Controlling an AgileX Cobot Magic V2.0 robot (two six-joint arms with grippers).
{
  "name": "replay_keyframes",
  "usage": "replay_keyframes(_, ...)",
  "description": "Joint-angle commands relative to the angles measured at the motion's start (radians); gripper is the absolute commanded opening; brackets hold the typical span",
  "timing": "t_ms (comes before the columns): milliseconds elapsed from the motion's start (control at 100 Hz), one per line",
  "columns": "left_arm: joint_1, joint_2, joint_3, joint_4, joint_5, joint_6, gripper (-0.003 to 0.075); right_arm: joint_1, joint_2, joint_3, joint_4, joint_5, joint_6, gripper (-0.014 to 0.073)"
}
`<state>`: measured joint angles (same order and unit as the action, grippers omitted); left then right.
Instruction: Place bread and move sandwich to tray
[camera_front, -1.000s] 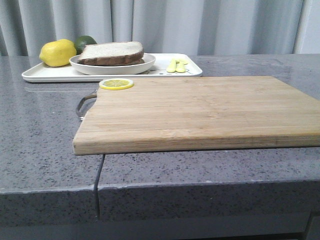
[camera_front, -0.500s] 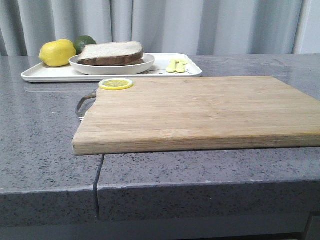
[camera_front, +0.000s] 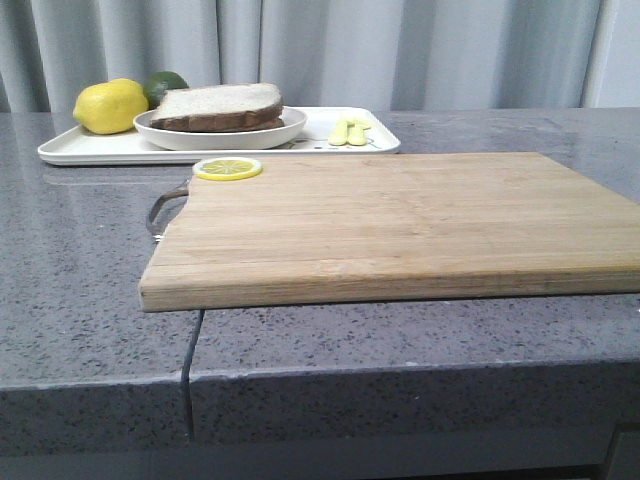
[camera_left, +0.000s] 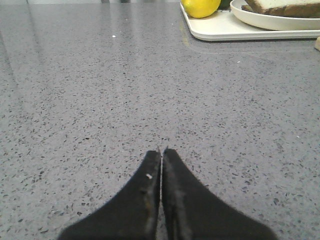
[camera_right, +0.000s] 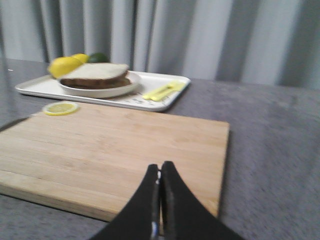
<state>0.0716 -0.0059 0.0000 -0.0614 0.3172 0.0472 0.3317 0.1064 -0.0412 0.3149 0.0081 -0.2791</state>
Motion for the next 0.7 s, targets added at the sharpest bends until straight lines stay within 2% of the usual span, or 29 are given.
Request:
replay_keyframes(0,0.001,-0.029,0.016,-0.008,-0.063,-0.012,-0.0020,-0.088,0.011,0.019,-0.212,-0.109,0.241,-0.0060)
replay_keyframes(110,0.001,-0.029,0.016,-0.008,-0.063,-0.012,-0.0020,-0.172,0.007,0.072,-0.407,-0.161,0.437,-0.0060)
replay_keyframes(180,0.001,-0.029,0.016,-0.008,-0.065,-0.012,-0.0020,-0.204,0.003,0.071,-0.494,-0.153,0.501,-0.0060)
replay_keyframes(240,0.001,-0.029,0.016,-0.008,-0.067,-0.012,-0.0020,-0.222,-0.010,0.071,-0.516,-0.139,0.504,-0.0060)
replay_keyframes(340,0.001,-0.029,0.016,-0.008,-0.067,-0.012,-0.0020,-0.244,-0.045,0.072,-0.516,-0.068,0.504,-0.0060)
replay_keyframes(520,0.001,-0.029,0.016,-0.008,-0.067,-0.012,-0.0020,-0.266,-0.138,0.072,-0.459,0.154,0.473,-0.0060)
replay_keyframes(690,0.001,-0.029,0.016,-0.008,-0.067,-0.012,-0.0020,-0.269,-0.136,0.072,-0.276,0.290,0.269,-0.0060)
